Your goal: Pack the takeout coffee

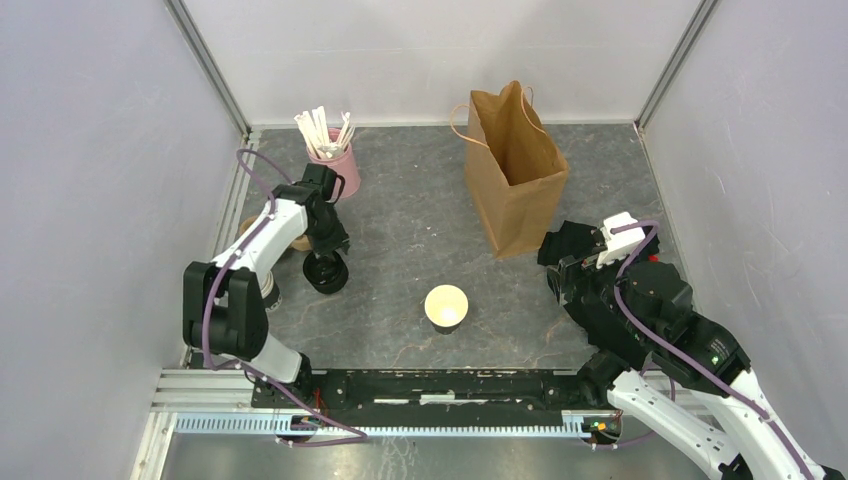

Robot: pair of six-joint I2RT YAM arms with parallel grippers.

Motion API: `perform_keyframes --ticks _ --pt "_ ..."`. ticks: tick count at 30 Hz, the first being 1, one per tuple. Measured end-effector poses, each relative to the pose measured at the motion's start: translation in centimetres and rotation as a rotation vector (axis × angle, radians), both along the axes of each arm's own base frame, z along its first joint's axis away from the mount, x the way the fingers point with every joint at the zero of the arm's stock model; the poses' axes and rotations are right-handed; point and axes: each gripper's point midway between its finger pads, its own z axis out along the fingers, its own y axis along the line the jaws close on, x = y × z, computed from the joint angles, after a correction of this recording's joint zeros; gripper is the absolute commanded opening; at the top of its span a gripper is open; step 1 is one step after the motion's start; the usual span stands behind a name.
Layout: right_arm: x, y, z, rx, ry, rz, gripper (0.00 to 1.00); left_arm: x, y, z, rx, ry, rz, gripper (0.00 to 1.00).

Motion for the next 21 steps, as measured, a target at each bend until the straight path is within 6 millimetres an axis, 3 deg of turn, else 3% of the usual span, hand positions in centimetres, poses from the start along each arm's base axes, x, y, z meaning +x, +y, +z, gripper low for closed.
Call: perform_keyframes --ticks 13,21 --pt "0.07 -0.15 0.0 -0.011 -0.005 -0.003 0.98 0.01 0.16 -0.4 0.011 0.011 0.002 0.18" --pt "0.09 -0.13 -0.2 -0.014 -0.001 -0.003 0.98 -0.12 0.54 -0.29 0.03 0.011 0.007 0.16"
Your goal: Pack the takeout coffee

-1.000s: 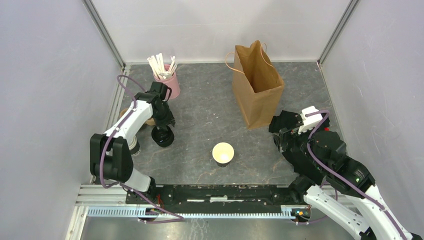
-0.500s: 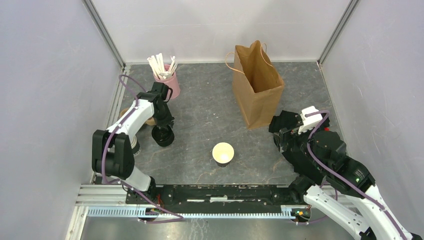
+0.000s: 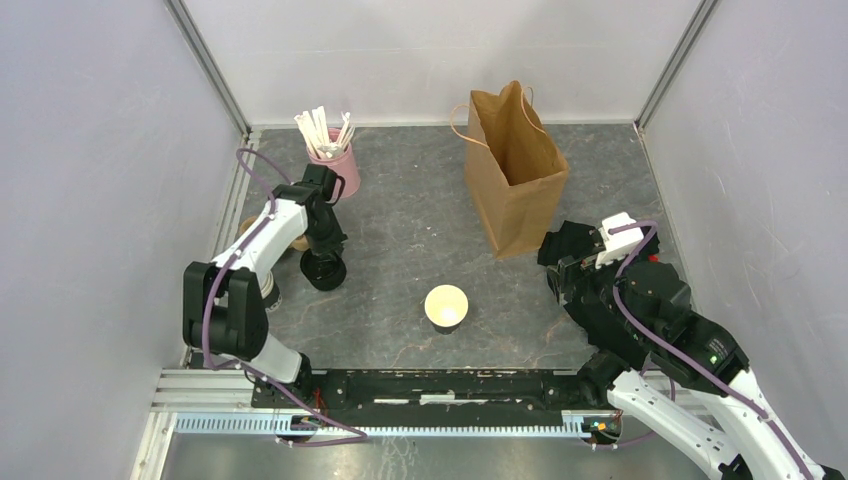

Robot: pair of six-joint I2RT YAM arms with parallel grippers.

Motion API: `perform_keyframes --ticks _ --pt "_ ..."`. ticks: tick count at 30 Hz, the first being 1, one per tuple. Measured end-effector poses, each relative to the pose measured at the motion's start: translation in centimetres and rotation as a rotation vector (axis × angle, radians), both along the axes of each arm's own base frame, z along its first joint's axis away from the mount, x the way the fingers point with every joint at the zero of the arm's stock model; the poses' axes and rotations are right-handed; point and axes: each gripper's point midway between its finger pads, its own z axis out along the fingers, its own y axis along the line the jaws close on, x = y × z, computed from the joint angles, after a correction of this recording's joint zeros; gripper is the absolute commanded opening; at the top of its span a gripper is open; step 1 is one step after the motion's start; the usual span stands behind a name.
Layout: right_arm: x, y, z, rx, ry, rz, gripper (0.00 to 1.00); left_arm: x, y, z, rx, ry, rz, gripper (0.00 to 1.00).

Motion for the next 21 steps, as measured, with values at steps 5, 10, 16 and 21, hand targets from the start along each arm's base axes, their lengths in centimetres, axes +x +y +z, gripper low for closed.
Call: perform_keyframes --ticks 5,10,16,21 --pt "0.0 0.0 -0.2 -0.003 0.004 0.0 0.98 -0.5 0.1 0.8 0.0 -0.008 0.0 0.14" --pt "0.0 0.0 -0.3 -0.005 0.006 0.0 0.98 -1.2 0.3 2.2 -0.002 -0.035 0.0 0.14" --pt "0.0 0.1 -0.3 -0.004 0.007 0.002 0.98 -1.5 0.5 2.8 0.002 -0.048 0.0 0.15" --pt "0.0 0.2 -0.4 -0.002 0.009 0.007 0.98 -1.4 0.6 2.6 0.01 -0.037 -0.019 0.18"
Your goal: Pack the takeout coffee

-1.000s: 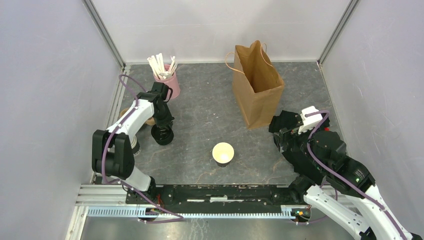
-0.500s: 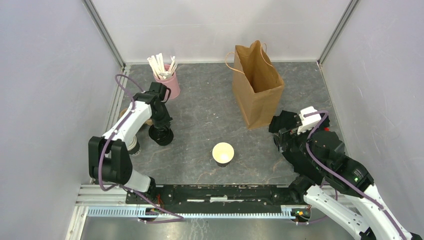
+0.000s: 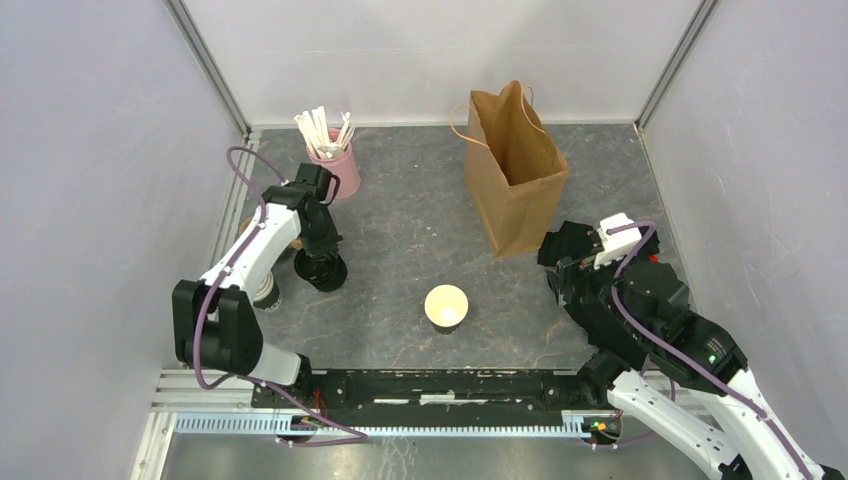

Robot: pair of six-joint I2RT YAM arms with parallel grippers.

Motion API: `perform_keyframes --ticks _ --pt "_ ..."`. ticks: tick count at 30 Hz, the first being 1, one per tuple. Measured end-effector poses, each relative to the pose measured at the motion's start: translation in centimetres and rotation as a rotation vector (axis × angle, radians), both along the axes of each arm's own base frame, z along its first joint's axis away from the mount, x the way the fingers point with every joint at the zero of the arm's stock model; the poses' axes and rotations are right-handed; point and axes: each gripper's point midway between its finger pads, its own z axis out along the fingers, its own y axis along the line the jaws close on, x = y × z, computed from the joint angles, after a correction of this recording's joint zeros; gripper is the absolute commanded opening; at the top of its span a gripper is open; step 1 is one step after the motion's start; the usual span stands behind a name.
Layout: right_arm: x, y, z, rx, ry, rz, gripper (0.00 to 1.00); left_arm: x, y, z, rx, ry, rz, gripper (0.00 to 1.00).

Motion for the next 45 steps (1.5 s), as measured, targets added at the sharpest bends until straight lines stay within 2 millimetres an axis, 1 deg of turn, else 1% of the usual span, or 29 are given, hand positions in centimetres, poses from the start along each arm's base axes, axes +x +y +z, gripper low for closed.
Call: perform_keyframes --ticks 5,9,14,16,18,19,21,24,26,30,33,37,45 --pt "0.0 0.0 0.0 0.003 0.001 0.0 0.98 0.5 -0.1 -0.7 0.007 0.025 -0.014 0.22" --pt "-0.2 -0.1 0.2 0.017 -0.007 -0.002 0.98 0.5 -0.1 -0.8 0.011 0.027 -0.027 0.24" --pt "-0.3 -0.2 0.3 0.025 -0.011 -0.003 0.98 0.5 0.0 -0.8 0.013 0.027 -0.033 0.24" --pt "-0.3 -0.2 0.3 0.026 -0.011 -0.004 0.98 0.4 0.0 -0.8 0.014 0.028 -0.036 0.2" --pt "-0.3 -0.2 0.3 0.026 -0.01 -0.004 0.98 0.4 0.0 -0.8 0.014 0.028 -0.04 0.19" --pt "-0.3 -0.2 0.3 0.026 -0.011 -0.004 0.98 0.4 0.0 -0.8 0.015 0.028 -0.04 0.21" --pt "-0.3 -0.2 0.3 0.026 -0.011 -0.004 0.98 0.4 0.0 -0.8 0.015 0.028 -0.041 0.29" --pt "-0.3 -0.2 0.3 0.026 -0.011 -0.004 0.98 0.4 0.0 -0.8 0.018 0.028 -0.05 0.35" --pt "-0.3 -0.2 0.3 0.026 -0.01 -0.004 0.98 0.4 0.1 -0.8 0.019 0.029 -0.053 0.37" --pt "-0.3 -0.2 0.3 0.026 -0.011 -0.004 0.98 0.5 0.1 -1.0 0.022 0.037 -0.054 0.39" --pt "-0.3 -0.2 0.3 0.026 -0.011 -0.004 0.98 0.5 0.1 -1.4 0.025 0.051 -0.055 0.39" --pt "-0.3 -0.2 0.3 0.026 -0.011 -0.004 0.98 0.6 0.1 -1.8 0.027 0.061 -0.055 0.33" --pt "-0.3 -0.2 0.3 0.025 -0.011 -0.004 0.98 0.9 0.2 -1.5 0.037 0.047 -0.051 0.26"
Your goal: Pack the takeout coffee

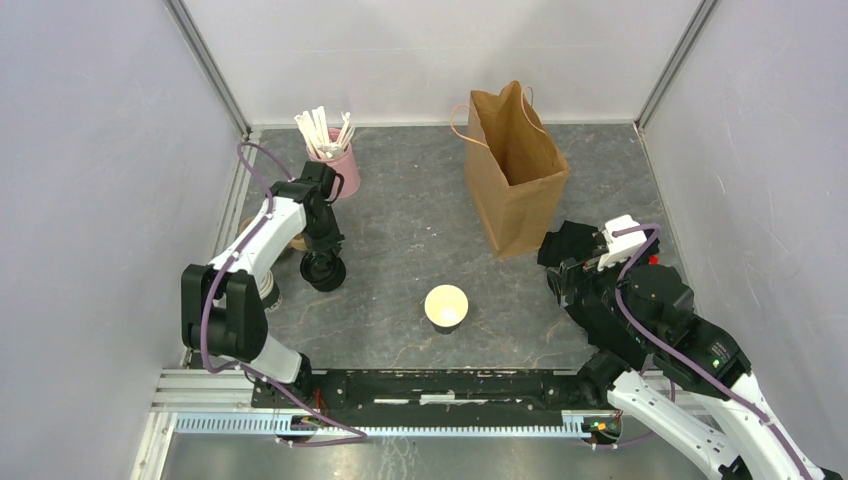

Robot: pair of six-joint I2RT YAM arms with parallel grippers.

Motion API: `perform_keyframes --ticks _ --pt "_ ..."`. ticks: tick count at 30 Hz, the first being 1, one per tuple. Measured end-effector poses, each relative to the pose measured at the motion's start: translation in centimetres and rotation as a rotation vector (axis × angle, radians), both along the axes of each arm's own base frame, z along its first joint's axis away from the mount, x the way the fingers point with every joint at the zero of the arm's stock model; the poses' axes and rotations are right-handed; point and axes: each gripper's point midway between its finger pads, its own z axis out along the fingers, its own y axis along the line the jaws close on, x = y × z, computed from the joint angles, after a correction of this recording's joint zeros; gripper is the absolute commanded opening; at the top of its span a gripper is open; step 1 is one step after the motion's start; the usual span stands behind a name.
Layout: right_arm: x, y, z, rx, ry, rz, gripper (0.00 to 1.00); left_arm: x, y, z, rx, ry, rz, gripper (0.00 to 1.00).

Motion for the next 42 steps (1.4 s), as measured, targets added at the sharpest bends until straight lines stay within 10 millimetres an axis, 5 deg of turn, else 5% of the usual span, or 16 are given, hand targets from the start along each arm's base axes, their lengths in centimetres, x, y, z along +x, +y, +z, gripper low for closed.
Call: perform_keyframes --ticks 7,16,27,42 --pt "0.01 0.0 -0.03 -0.003 0.0 0.001 0.98 0.11 0.04 0.27 0.001 -0.011 0.001 0.22" --pt "0.12 0.09 -0.36 -0.007 0.004 0.001 0.98 0.18 0.03 0.33 0.0 -0.015 0.001 0.32" --pt "0.13 0.09 -0.38 -0.007 0.004 0.001 0.98 0.4 -0.02 0.34 -0.001 -0.023 0.001 0.25" --pt "0.13 0.09 -0.38 -0.008 0.004 0.001 0.98 0.44 -0.03 -0.01 0.001 -0.013 0.0 0.28"
